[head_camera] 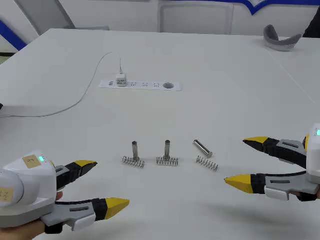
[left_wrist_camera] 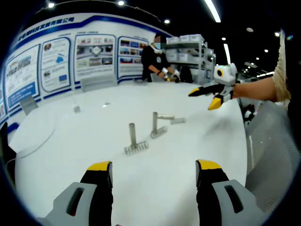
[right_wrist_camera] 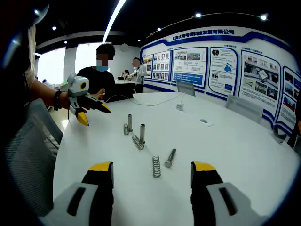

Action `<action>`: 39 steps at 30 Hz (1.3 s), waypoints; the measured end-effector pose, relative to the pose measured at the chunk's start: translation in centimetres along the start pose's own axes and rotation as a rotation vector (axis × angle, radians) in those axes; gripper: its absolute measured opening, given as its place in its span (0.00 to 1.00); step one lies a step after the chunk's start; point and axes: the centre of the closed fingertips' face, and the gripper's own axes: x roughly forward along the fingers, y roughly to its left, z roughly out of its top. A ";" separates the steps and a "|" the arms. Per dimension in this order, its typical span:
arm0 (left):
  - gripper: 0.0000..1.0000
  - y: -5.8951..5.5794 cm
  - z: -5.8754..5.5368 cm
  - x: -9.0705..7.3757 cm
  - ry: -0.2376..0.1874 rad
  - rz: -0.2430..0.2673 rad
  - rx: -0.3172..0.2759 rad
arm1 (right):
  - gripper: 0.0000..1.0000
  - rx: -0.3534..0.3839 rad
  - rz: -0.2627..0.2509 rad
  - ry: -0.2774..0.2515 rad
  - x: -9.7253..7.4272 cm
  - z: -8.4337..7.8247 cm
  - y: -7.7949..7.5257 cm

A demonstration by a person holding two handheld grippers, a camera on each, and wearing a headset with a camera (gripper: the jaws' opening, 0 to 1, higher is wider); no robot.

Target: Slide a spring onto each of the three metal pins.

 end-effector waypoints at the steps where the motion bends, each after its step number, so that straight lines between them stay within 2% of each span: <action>1: 0.73 0.0 0.0 0.0 0.000 0.000 -0.002 | 0.68 -0.001 0.000 0.001 0.0 0.0 0.0; 39: 0.74 -0.2 0.4 0.3 -0.018 0.001 -0.009 | 0.64 0.013 -0.038 0.005 -0.2 0.8 -0.9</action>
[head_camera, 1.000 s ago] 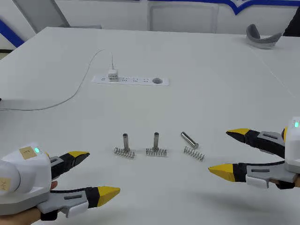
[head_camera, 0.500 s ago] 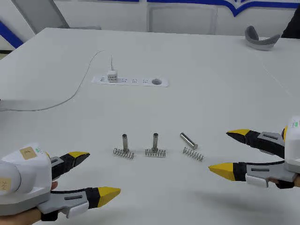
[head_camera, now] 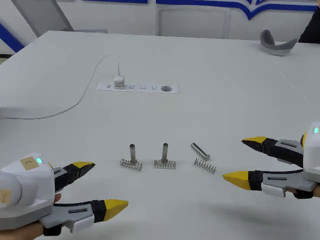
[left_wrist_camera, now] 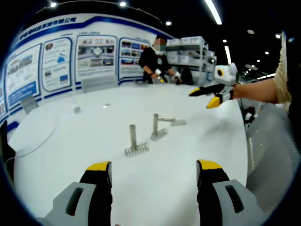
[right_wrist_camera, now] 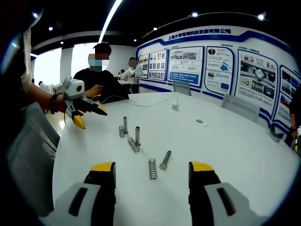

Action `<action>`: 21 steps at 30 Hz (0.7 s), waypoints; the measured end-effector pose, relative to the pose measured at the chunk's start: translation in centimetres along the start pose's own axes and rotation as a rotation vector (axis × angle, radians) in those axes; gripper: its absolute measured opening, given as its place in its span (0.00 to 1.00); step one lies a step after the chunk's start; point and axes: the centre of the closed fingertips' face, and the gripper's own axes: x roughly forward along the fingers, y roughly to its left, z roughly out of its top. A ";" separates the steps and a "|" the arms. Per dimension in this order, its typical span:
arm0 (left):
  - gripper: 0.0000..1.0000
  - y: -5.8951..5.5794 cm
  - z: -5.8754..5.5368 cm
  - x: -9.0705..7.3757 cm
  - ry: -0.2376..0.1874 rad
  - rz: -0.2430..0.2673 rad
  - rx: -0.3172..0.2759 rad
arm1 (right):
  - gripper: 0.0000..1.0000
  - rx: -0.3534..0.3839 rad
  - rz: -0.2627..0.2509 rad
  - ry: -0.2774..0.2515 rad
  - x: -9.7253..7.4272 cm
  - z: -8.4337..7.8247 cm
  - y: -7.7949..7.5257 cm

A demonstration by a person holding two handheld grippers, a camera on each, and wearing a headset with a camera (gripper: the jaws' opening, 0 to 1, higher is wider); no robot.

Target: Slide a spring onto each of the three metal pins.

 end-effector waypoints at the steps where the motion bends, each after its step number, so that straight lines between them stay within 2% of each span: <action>1: 0.74 0.0 0.0 0.0 -0.001 0.000 0.000 | 0.64 0.000 -0.001 0.002 0.0 0.0 -0.1; 21: 0.74 0.2 0.1 -0.1 -0.007 0.006 -0.005 | 0.61 0.004 -0.010 0.003 0.4 0.8 -0.8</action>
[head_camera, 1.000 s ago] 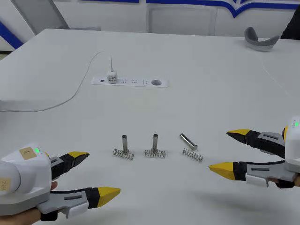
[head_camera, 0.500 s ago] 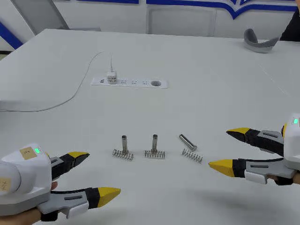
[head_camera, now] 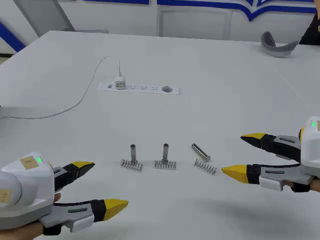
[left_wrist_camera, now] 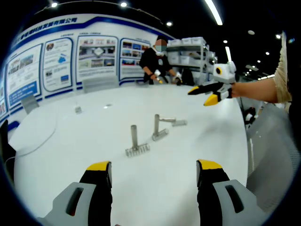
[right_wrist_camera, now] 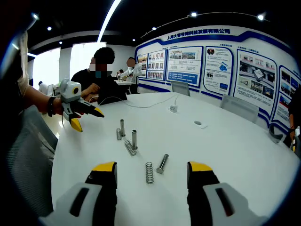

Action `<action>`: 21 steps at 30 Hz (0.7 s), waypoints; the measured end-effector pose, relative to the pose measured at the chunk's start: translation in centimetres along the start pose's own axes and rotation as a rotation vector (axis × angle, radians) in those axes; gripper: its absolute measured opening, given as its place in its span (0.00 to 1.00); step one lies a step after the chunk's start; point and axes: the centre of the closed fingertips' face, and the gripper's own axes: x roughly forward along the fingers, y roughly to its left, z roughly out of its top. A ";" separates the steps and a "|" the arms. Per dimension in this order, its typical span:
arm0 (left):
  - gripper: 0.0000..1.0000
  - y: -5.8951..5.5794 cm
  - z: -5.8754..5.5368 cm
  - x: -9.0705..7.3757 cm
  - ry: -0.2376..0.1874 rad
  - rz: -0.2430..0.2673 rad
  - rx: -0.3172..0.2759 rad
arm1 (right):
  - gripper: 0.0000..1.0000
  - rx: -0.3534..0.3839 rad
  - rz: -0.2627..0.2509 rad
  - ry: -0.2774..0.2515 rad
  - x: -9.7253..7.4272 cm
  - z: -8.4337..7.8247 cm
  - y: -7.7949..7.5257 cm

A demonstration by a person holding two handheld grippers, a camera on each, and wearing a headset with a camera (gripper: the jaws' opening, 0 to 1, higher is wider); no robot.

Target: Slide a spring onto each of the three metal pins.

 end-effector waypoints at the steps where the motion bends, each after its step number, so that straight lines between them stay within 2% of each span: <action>1: 0.74 0.0 0.0 0.0 0.000 0.001 0.001 | 0.61 0.000 -0.001 0.000 0.0 0.0 -0.1; 12: 0.75 0.0 0.1 0.0 0.002 0.000 0.001 | 0.59 0.013 -0.007 0.007 0.4 0.5 -0.6; 21: 0.74 0.0 0.0 -0.1 -0.001 0.003 -0.001 | 0.57 0.009 -0.013 0.015 1.3 1.2 -1.1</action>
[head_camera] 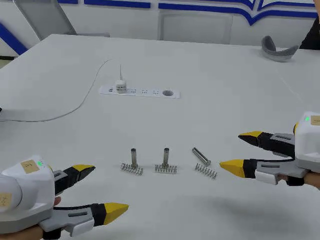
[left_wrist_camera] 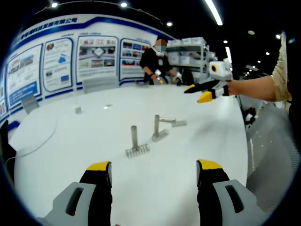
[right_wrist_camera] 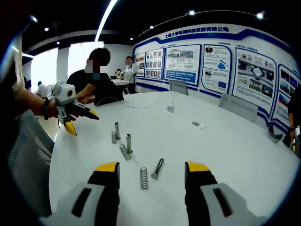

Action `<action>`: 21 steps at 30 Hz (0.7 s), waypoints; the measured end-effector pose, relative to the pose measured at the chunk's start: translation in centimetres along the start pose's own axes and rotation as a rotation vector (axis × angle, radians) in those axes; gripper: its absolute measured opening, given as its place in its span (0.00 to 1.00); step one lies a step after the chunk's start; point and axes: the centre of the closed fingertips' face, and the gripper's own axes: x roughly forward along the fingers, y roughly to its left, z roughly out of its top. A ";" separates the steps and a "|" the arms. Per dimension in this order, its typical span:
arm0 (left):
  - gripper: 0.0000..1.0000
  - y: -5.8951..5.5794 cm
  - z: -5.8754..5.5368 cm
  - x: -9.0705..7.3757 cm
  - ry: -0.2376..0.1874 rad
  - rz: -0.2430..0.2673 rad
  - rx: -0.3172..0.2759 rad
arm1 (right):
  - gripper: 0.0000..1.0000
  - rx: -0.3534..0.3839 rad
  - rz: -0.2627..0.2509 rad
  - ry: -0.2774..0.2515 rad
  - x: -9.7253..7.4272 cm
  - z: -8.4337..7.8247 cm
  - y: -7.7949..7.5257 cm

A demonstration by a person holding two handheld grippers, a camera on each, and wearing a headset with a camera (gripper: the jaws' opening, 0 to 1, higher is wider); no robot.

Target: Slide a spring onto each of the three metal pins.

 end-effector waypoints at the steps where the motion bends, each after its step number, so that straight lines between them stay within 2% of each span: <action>1: 0.74 0.0 0.0 0.0 0.000 0.000 -0.001 | 0.56 -0.001 -0.001 0.001 0.1 0.1 -0.1; 21: 0.74 0.0 0.1 0.0 -0.005 0.004 -0.002 | 0.47 0.007 -0.021 0.077 4.3 0.8 -1.3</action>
